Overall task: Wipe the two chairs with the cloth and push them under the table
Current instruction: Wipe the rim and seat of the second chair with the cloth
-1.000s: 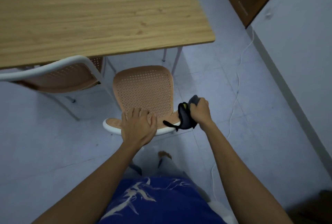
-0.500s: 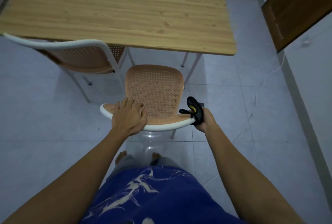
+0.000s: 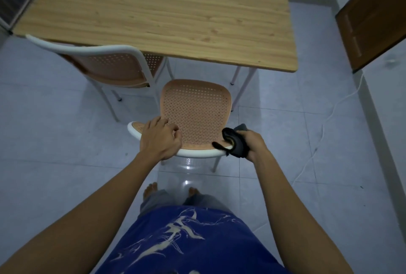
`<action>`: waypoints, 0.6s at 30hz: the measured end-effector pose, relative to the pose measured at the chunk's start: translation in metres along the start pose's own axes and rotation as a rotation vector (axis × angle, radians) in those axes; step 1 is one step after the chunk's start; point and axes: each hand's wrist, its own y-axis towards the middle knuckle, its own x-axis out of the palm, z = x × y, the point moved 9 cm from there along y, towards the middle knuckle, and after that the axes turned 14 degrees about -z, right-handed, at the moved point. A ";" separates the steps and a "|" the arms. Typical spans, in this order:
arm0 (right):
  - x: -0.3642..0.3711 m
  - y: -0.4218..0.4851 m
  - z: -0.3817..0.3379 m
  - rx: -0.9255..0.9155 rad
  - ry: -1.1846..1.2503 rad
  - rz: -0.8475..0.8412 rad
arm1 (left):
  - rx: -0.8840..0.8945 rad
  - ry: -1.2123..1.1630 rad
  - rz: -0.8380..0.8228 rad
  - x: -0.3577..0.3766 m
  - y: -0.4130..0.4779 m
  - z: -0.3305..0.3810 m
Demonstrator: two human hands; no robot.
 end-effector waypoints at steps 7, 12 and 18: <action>0.008 0.001 0.012 0.074 0.181 -0.241 | -0.019 0.030 -0.049 0.003 0.003 -0.002; 0.020 -0.012 0.003 0.031 0.124 -0.222 | -0.026 0.041 -0.027 0.003 0.003 -0.004; 0.045 -0.062 0.022 -0.167 -0.494 -0.009 | -0.014 0.026 0.017 0.002 0.003 -0.002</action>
